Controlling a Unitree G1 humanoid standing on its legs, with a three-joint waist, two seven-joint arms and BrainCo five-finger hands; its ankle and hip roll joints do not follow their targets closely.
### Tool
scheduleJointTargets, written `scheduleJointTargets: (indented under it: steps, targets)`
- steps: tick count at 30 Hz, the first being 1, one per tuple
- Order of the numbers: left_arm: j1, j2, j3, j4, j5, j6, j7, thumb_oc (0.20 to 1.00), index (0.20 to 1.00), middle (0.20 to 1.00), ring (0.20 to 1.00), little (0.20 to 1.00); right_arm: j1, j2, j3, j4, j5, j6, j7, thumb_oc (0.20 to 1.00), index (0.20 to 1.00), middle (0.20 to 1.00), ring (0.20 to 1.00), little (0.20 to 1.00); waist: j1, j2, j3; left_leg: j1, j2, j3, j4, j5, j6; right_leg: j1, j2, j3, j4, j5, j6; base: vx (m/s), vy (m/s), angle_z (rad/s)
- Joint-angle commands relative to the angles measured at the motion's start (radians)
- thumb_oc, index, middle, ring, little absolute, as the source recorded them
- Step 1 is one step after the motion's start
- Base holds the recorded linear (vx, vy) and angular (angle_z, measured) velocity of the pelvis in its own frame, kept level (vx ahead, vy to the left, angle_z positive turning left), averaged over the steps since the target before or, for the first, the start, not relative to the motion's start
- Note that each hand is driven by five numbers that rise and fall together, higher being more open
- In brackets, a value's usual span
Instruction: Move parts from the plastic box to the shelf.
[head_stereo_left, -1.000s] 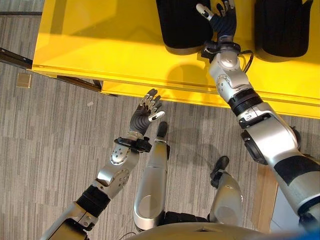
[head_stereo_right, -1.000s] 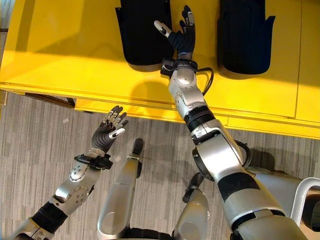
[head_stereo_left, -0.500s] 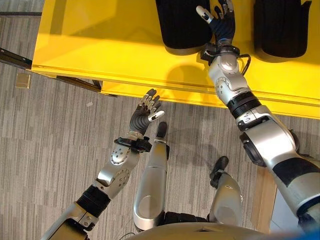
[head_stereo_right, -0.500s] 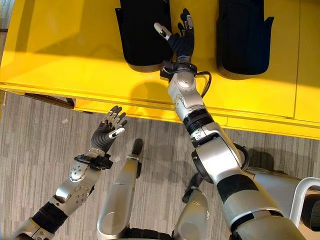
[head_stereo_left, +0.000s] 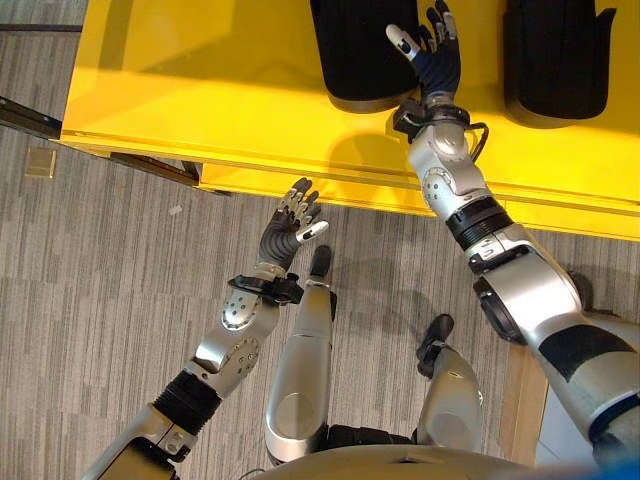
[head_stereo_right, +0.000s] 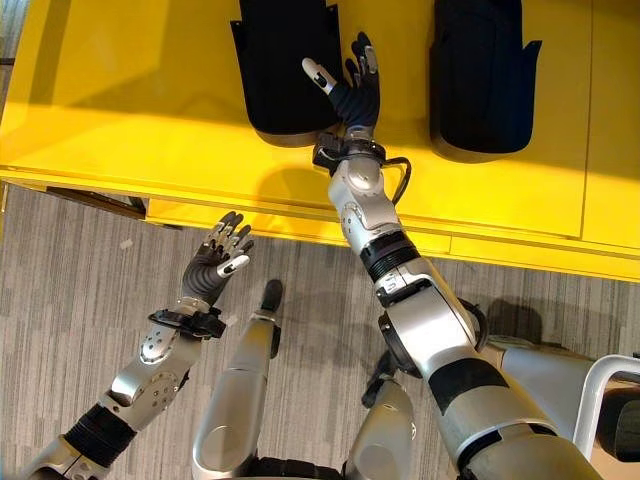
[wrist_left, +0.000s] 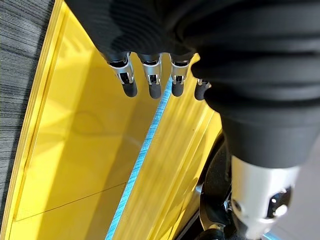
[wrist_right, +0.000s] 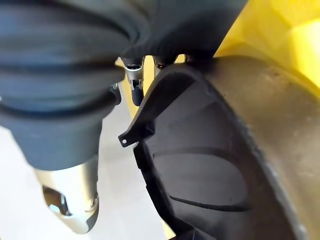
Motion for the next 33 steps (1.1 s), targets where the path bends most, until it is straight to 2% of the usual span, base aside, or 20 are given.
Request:
scheduleJointTargets:
  steps: [1,23,24,25,27,28,29,30,33]
  targets:
    - [-0.008,-0.018,0.009,-0.038,0.012,-0.042,0.000,1.000,1.000,1.000,1.000,1.000,0.102,0.111,0.016,0.020,0.063,0.041,0.029,1.000,1.000,1.000,1.000,1.000,0.054,0.000,0.005,0.009,0.050,0.059,0.003,-0.055,0.019,-0.053,0.024,0.025,0.026,0.050,-0.050,0.00,0.000,0.00]
    - [-0.012,-0.020,0.011,-0.036,0.013,-0.041,0.010,1.000,1.000,1.000,1.000,1.000,0.113,0.159,0.003,0.001,0.100,0.027,0.028,1.000,1.000,1.000,1.000,1.000,0.066,-0.007,0.005,0.012,0.049,0.054,0.005,-0.060,0.022,-0.037,0.027,0.020,0.015,0.054,-0.047,0.00,-0.001,0.00]
    - [-0.005,-0.018,0.008,-0.034,0.014,-0.040,0.011,1.000,1.000,1.000,1.000,1.000,0.125,0.162,0.003,-0.002,0.104,0.027,0.027,1.000,1.000,1.000,1.000,1.000,0.071,-0.007,0.005,0.030,0.053,0.052,0.013,-0.089,0.016,-0.019,0.029,0.024,0.021,0.033,-0.041,0.00,0.000,0.00]
    - [-0.011,-0.017,0.010,-0.035,0.015,-0.040,0.011,1.000,1.000,1.000,1.000,1.000,0.120,0.160,0.003,-0.003,0.104,0.026,0.027,1.000,1.000,1.000,1.000,1.000,0.069,-0.007,0.005,0.011,0.049,0.052,0.007,-0.062,0.022,-0.035,0.027,0.019,0.015,0.053,-0.047,0.00,0.000,0.00]
    - [-0.010,-0.017,0.009,-0.035,0.016,-0.041,0.012,1.000,1.000,1.000,1.000,1.000,0.120,0.162,0.001,-0.004,0.106,0.025,0.027,1.000,1.000,1.000,1.000,1.000,0.071,-0.006,0.005,0.009,0.048,0.052,0.010,-0.062,0.023,-0.037,0.027,0.019,0.015,0.054,-0.047,-0.01,0.006,0.00]
    - [-0.004,-0.017,0.007,-0.031,0.016,-0.041,0.014,1.000,1.000,1.000,1.000,1.000,0.125,0.166,0.000,-0.001,0.108,0.025,0.028,1.000,1.000,1.000,1.000,1.000,0.074,-0.006,0.005,0.029,0.053,0.052,0.015,-0.089,0.017,-0.019,0.029,0.022,0.020,0.033,-0.041,0.00,0.000,0.00]
    - [-0.011,-0.017,0.009,-0.032,0.017,-0.042,0.014,1.000,1.000,1.000,1.000,1.000,0.120,0.164,-0.002,-0.003,0.109,0.022,0.026,1.000,1.000,1.000,1.000,1.000,0.073,-0.006,0.005,0.008,0.048,0.053,0.012,-0.063,0.023,-0.036,0.026,0.017,0.015,0.054,-0.047,0.07,-0.011,-0.01]
    - [-0.009,-0.018,0.004,-0.030,0.017,-0.042,0.014,1.000,1.000,1.000,1.000,1.000,0.124,0.171,-0.005,-0.006,0.112,0.020,0.024,1.000,1.000,1.000,1.000,1.000,0.075,-0.005,0.005,0.026,0.052,0.052,0.020,-0.091,0.018,-0.020,0.028,0.023,0.022,0.033,-0.040,0.00,0.000,0.00]
    - [-0.016,-0.021,0.003,-0.028,0.014,-0.042,0.014,1.000,1.000,1.000,1.000,1.000,0.119,0.172,-0.009,-0.005,0.116,0.018,0.024,1.000,1.000,1.000,1.000,1.000,0.074,-0.003,0.005,0.006,0.047,0.052,0.017,-0.065,0.025,-0.036,0.025,0.017,0.015,0.054,-0.047,-0.02,0.012,0.00]
